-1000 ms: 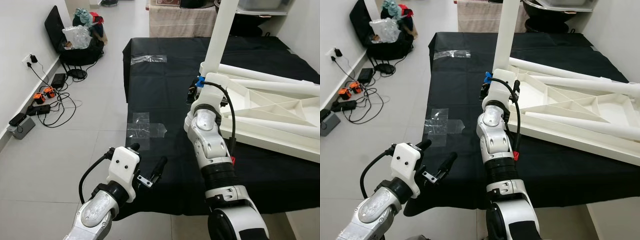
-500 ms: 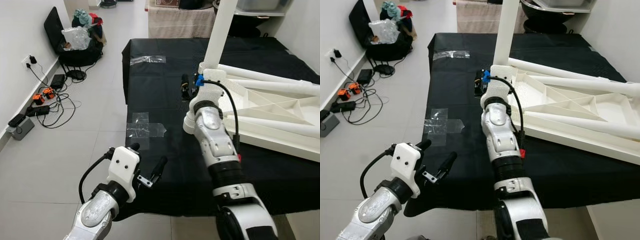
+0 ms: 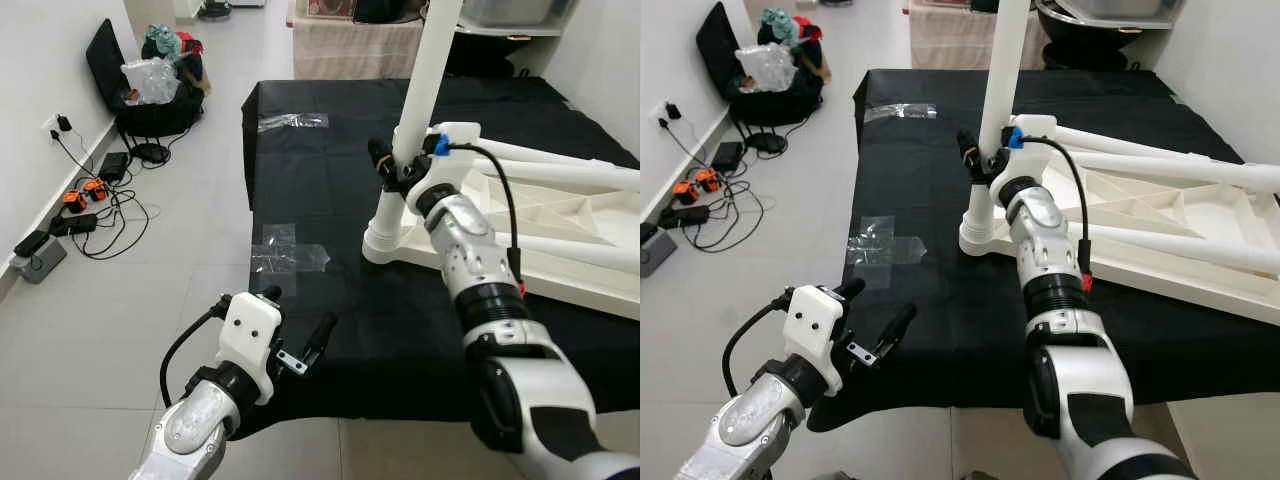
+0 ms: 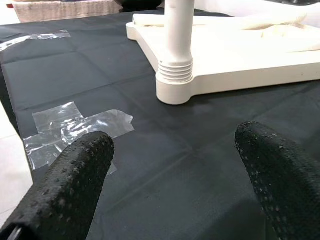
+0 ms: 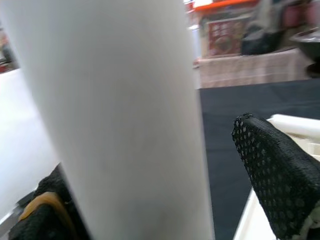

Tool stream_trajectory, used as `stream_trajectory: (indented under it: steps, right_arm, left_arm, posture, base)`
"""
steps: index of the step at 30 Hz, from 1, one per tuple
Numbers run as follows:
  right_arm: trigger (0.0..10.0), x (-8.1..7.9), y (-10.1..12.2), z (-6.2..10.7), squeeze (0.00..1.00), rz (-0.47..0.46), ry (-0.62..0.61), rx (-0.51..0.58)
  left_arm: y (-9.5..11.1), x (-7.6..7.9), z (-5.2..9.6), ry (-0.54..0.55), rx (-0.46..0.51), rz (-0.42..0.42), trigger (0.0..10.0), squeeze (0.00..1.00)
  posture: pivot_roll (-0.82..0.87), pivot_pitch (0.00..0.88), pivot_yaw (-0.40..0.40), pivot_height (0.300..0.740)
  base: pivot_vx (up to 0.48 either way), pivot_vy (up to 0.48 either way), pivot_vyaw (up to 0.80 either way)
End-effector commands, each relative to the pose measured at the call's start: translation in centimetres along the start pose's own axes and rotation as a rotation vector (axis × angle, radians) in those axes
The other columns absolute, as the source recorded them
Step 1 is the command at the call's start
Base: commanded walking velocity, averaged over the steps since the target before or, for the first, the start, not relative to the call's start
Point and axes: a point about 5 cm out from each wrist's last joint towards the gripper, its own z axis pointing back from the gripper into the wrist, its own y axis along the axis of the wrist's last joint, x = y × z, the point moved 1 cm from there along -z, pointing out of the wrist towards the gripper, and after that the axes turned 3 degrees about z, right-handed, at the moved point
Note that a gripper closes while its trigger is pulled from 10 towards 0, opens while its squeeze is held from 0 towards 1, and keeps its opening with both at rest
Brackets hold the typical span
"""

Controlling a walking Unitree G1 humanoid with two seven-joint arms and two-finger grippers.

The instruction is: Building children table

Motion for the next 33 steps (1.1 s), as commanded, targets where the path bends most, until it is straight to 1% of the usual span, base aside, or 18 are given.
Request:
stream_trajectory:
  steps: [1,3,4,5,8,9,14,15,16,18,19,22,24,29,30,31,32,33]
  right_arm:
    - [10.0,0.0,0.4,-0.3,0.00,-0.019,0.056,0.001]
    - [10.0,-0.4,0.7,-0.6,0.00,-0.055,0.184,-0.019]
    - [10.0,-0.4,0.7,-0.6,0.00,-0.055,0.184,-0.019]
    - [10.0,-0.8,0.8,-0.6,0.00,-0.070,0.282,-0.037]
    - [10.0,-1.1,0.8,-0.6,0.00,-0.065,0.317,-0.043]
    - [10.0,-1.6,0.8,-0.7,0.00,-0.048,0.388,-0.057]
    - [10.0,-2.0,0.8,-0.9,0.00,-0.039,0.437,-0.068]
    - [6.1,-2.4,0.7,-1.0,0.00,-0.024,0.458,-0.075]
    - [4.3,-2.6,0.7,-1.1,0.00,-0.008,0.461,-0.075]
    - [4.3,-2.7,0.7,-1.1,0.00,0.003,0.462,-0.074]
    - [0.0,-2.8,0.7,-1.2,0.00,0.011,0.458,-0.075]
    - [0.0,-2.8,0.7,-1.2,0.00,0.010,0.456,-0.074]
    - [0.0,-2.6,0.9,-1.4,0.00,0.009,0.427,-0.061]
    - [0.0,-2.5,0.9,-1.5,0.00,0.005,0.399,-0.048]
    - [0.0,-2.4,0.8,-1.5,0.00,0.011,0.364,-0.044]
    - [0.0,-2.4,0.8,-1.5,0.00,0.011,0.364,-0.044]
    - [0.0,-2.1,0.5,-1.5,0.00,0.029,0.293,-0.042]
    - [0.0,-2.1,0.5,-1.5,0.00,0.029,0.293,-0.042]
  left_arm:
    - [0.0,0.3,-0.1,-0.004,0.002,0.003,10.0,0.00]
    - [0.0,0.4,0.0,-0.005,0.000,0.003,10.0,0.00]
    - [0.0,0.4,0.0,-0.005,0.000,0.003,10.0,0.00]
    - [0.0,0.4,0.1,-0.005,-0.002,0.004,10.0,0.00]
    - [0.0,0.4,0.2,-0.005,-0.002,0.004,10.0,0.00]
    - [0.0,0.4,0.2,-0.005,-0.003,0.005,10.0,0.00]
    - [0.0,0.5,0.2,-0.004,-0.003,0.007,10.0,0.00]
    - [0.0,0.5,0.3,-0.002,-0.004,0.009,10.0,0.00]
    - [0.0,0.5,0.3,-0.001,-0.004,0.007,10.0,0.00]
    - [0.0,0.5,0.3,-0.001,-0.005,0.006,10.0,0.00]
    - [-0.1,0.5,0.3,-0.001,-0.006,0.005,10.0,0.00]
    - [-0.1,0.5,0.3,0.001,-0.006,0.005,10.0,0.00]
    - [-0.1,0.5,0.3,0.004,-0.004,0.006,10.0,0.00]
    - [-0.1,0.5,0.3,0.004,-0.002,0.005,10.0,0.00]
    - [-0.1,0.4,0.2,0.004,0.000,0.002,10.0,0.00]
    - [-0.1,0.4,0.2,0.004,0.000,0.002,10.0,0.00]
    - [-0.1,0.3,0.0,0.007,0.003,-0.003,10.0,0.00]
    - [-0.1,0.3,0.0,0.007,0.003,-0.003,10.0,0.00]
  posture:
    - [0.09,0.064,-0.081,0.740]
    - [0.10,0.071,-0.085,0.740]
    - [0.10,0.071,-0.085,0.740]
    - [0.11,0.074,-0.083,0.740]
    - [0.11,0.074,-0.083,0.740]
    - [0.11,0.077,-0.082,0.740]
    - [0.11,0.077,-0.083,0.740]
    - [0.11,0.076,-0.085,0.740]
    - [0.11,0.074,-0.085,0.740]
    - [0.11,0.074,-0.085,0.740]
    - [0.11,0.074,-0.088,0.740]
    - [0.12,0.073,-0.089,0.740]
    - [0.11,0.070,-0.089,0.740]
    - [0.11,0.062,-0.090,0.740]
    - [0.11,0.062,-0.090,0.740]
    - [0.11,0.062,-0.090,0.740]
    - [0.10,0.053,-0.088,0.740]
    - [0.10,0.053,-0.088,0.740]
  base:
    - [0.000,0.000,0.00]
    - [0.000,0.000,0.00]
    - [0.000,0.000,0.00]
    - [0.000,0.000,0.00]
    - [0.000,0.000,0.00]
    - [0.000,0.000,0.00]
    - [0.000,0.000,0.00]
    - [0.000,0.000,0.00]
    - [0.000,0.000,0.00]
    - [0.000,0.000,0.00]
    - [0.000,0.000,0.00]
    - [0.000,0.000,0.00]
    - [0.000,0.000,0.00]
    - [0.000,0.000,0.00]
    - [0.000,0.000,0.00]
    - [0.000,0.000,0.00]
    - [0.000,0.000,0.00]
    - [0.000,0.000,0.00]
